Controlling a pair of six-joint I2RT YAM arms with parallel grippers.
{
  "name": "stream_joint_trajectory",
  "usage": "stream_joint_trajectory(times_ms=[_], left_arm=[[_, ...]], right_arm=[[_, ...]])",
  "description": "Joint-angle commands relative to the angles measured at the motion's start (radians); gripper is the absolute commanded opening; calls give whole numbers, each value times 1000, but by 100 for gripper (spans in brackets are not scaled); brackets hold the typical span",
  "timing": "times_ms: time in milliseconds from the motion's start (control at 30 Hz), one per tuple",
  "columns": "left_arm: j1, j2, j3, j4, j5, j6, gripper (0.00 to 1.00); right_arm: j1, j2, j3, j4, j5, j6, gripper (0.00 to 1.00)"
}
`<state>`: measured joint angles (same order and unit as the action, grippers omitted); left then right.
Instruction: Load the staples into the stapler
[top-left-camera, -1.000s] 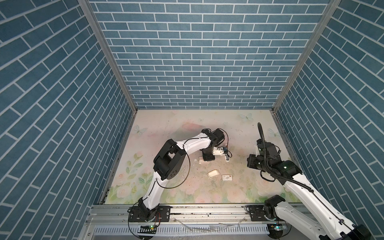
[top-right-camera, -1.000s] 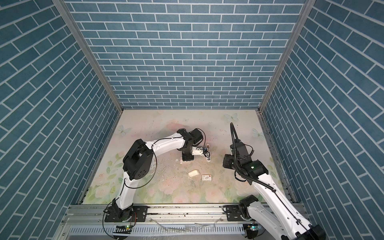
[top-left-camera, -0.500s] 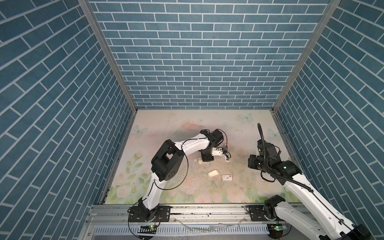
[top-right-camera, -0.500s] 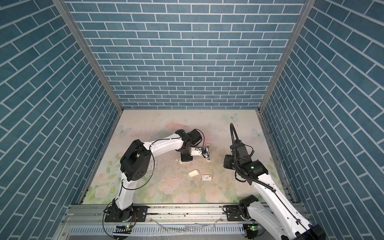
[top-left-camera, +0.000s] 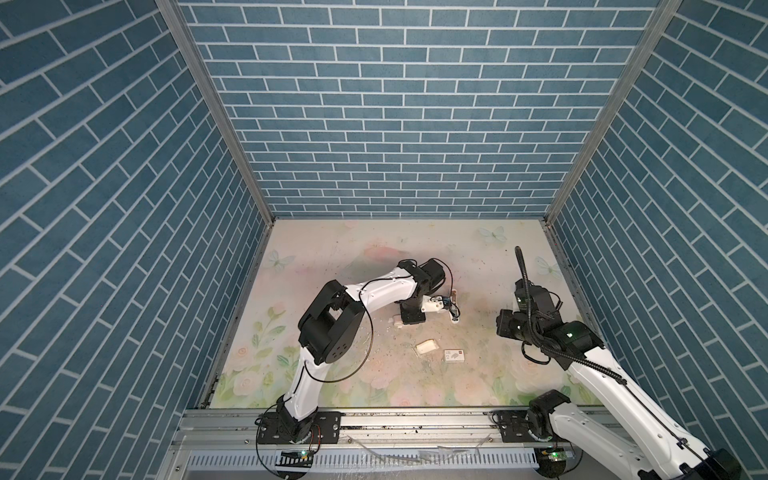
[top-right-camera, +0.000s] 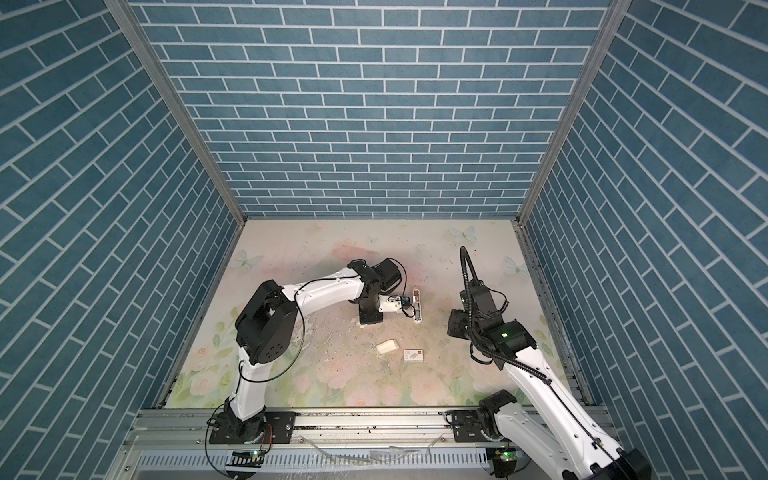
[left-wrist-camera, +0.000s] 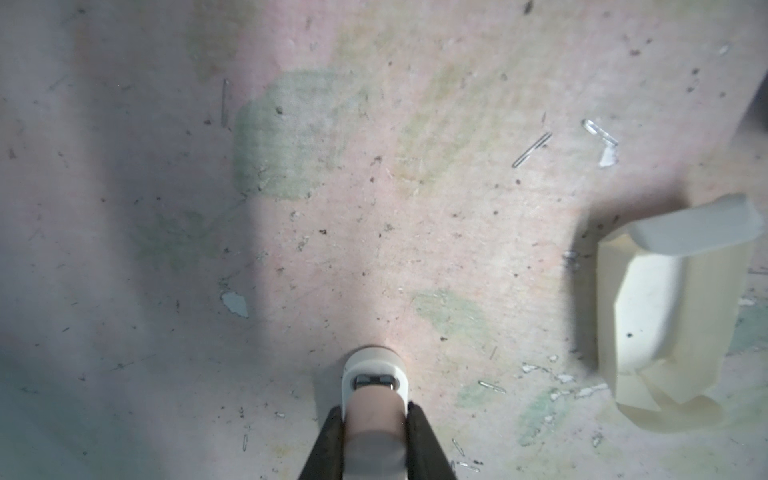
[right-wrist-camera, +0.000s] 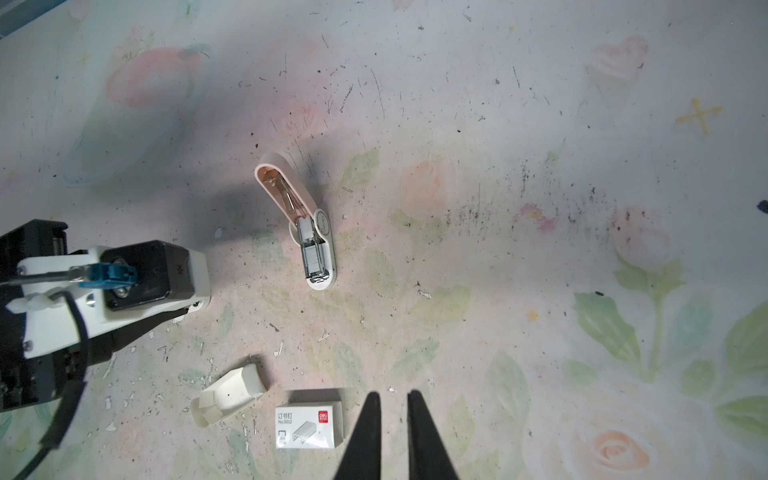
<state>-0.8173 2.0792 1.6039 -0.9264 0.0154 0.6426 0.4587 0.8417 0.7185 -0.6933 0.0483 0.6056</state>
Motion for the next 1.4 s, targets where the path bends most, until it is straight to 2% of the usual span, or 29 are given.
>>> stream_joint_trajectory(times_ms=[0, 533, 633, 700, 967, 1067, 1233, 1367], left_arm=[[4, -16, -29, -75, -17, 2, 27], [4, -42, -23, -78, -11, 5, 44], [4, -66, -32, -77, 2, 11, 53], [6, -83, -37, -76, 5, 12, 56], [29, -156, 17, -145, 27, 32, 59], [45, -200, 36, -151, 47, 30, 60], [67, -240, 45, -135, 82, 13, 61], [78, -249, 27, -102, 100, 1, 62]], right_arm=[[-4, -3, -19, -20, 21, 23, 16], [-4, -5, -24, 2, 3, 27, 21], [-4, 8, -40, 62, -65, 39, 25], [-4, 23, -48, 106, -107, 52, 26], [-3, 168, -52, 279, -285, 77, 25], [-3, 247, -80, 415, -367, 111, 25], [4, 383, -107, 599, -456, 162, 24], [18, 496, -76, 653, -504, 163, 24]])
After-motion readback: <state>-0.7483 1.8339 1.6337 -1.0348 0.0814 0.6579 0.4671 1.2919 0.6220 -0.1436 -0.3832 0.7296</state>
